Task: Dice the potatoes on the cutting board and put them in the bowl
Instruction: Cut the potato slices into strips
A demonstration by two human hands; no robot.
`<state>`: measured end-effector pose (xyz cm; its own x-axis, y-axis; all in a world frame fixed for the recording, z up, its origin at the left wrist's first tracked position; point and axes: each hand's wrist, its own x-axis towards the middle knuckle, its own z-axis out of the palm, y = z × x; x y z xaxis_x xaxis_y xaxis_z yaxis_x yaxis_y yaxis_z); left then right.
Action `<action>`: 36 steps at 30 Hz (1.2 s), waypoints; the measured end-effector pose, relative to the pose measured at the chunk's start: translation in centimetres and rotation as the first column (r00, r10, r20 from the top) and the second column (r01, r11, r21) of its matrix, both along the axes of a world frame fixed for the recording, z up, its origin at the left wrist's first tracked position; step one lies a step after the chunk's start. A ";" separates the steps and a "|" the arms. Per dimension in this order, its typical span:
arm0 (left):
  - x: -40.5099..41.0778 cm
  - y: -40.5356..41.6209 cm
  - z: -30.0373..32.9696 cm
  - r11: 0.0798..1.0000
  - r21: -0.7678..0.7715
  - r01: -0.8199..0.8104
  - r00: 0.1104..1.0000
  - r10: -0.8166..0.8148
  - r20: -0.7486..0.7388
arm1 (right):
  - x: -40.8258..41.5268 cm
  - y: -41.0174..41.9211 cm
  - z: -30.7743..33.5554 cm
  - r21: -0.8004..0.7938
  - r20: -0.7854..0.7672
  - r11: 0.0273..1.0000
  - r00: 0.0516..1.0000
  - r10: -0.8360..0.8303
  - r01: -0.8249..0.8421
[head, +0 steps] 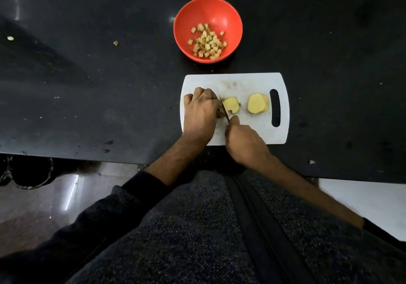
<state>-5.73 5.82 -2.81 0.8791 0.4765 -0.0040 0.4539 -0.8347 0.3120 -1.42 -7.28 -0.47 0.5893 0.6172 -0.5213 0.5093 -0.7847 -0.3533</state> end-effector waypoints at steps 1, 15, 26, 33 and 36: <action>0.0 -0.1 0.0 1.000 -0.002 -0.003 1.000 0.003 0.001 | 0.1 0.0 0.0 -0.004 -0.006 1.000 1.000 -0.008 0.008; -0.5 -0.1 -0.2 0.999 -0.037 -0.002 1.000 0.002 0.007 | -1.1 -4.4 1.1 -0.077 -0.020 0.996 0.999 0.046 -0.047; -2.5 2.3 0.4 0.978 -0.156 -0.141 0.990 0.142 -0.004 | -0.2 -1.0 1.2 0.108 0.168 0.989 0.982 0.084 -0.103; -2.9 5.0 0.7 0.954 -0.291 0.074 0.987 -0.112 -0.116 | -0.2 -0.1 0.7 0.116 0.137 0.990 0.988 0.066 -0.082; -2.9 6.2 0.5 0.951 -0.222 0.215 0.954 -0.253 -0.163 | -0.2 0.2 0.6 0.080 0.114 0.995 0.993 0.043 -0.052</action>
